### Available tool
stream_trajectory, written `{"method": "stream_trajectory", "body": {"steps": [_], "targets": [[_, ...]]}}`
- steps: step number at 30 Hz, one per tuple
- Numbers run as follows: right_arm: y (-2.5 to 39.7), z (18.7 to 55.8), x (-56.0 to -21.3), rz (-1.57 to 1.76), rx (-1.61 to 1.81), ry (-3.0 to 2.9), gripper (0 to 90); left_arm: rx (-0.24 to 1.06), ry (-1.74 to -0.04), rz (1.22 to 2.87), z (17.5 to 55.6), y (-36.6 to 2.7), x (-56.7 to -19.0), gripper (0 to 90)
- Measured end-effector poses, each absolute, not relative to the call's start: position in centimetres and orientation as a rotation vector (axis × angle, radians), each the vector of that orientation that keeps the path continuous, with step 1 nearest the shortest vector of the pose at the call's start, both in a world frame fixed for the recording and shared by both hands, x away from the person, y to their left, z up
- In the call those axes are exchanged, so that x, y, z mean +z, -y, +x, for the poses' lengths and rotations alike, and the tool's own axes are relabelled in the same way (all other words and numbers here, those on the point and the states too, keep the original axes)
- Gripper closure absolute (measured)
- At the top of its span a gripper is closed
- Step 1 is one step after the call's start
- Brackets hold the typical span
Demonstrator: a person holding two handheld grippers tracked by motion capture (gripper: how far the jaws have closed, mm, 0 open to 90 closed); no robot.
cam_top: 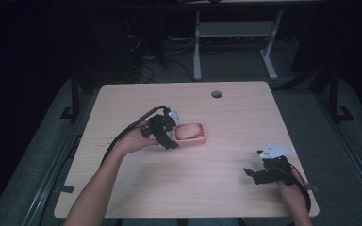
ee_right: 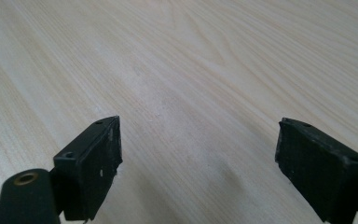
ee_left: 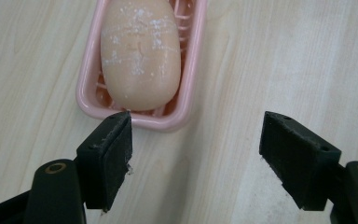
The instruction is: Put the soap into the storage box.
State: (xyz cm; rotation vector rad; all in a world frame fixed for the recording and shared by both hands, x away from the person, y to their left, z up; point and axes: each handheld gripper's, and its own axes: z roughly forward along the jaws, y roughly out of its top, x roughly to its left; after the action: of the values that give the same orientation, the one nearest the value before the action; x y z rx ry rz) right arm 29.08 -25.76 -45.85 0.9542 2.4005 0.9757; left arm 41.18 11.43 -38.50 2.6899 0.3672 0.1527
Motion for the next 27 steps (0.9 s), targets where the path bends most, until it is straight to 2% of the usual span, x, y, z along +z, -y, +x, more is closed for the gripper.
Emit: {"method": "stream_trajectory", "body": {"steps": [27], "targets": [[25.5,29.2,-46.0,0.966,0.956,-2.400,13.9,0.160,-0.405,2.659,37.9,-14.9,-39.3,25.2]]}}
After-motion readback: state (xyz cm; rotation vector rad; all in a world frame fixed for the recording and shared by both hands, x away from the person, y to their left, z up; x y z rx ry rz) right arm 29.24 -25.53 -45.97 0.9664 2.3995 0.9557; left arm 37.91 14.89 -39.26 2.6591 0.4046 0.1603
